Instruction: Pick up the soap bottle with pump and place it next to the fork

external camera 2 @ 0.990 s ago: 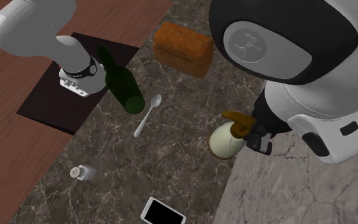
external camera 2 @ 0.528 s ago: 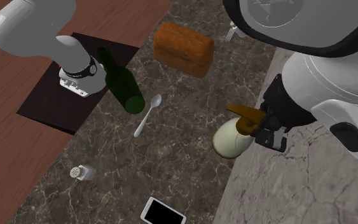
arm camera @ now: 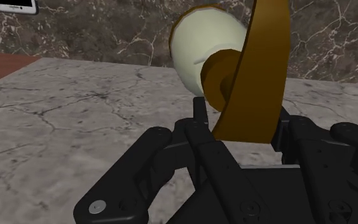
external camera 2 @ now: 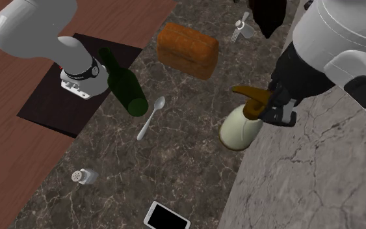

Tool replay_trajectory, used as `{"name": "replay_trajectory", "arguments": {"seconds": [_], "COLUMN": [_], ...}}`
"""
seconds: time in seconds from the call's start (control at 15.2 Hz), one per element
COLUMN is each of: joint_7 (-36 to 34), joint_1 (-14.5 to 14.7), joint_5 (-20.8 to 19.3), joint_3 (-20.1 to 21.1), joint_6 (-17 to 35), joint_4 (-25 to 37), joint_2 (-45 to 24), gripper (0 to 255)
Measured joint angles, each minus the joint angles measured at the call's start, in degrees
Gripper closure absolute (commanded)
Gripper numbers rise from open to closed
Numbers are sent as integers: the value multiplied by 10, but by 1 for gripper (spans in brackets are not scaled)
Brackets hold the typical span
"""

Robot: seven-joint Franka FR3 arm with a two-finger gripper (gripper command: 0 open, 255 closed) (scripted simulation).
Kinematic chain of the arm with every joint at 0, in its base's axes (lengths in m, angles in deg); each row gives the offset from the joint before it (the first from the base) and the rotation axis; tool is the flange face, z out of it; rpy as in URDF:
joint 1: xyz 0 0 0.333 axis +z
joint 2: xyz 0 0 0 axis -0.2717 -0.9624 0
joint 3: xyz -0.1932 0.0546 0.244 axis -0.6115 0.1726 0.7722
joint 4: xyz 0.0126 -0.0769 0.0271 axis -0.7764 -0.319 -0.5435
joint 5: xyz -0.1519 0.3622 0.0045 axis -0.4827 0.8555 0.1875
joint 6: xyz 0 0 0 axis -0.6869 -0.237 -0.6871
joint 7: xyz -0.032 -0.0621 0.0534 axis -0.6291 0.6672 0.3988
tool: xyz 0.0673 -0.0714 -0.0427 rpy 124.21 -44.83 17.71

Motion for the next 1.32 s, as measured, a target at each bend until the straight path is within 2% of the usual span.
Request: {"name": "replay_trajectory", "arguments": {"seconds": [0.53, 0.99, 1.32], "joint_7": [-97, -185, -253], "joint_1": [61, 108, 143], "joint_5": [-14, -20, -23], "joint_3": [37, 76, 108], "joint_6": [32, 46, 50], "joint_4": [-110, -166, -177], "joint_2": [81, 125, 134], "gripper": [255, 255, 255]}}
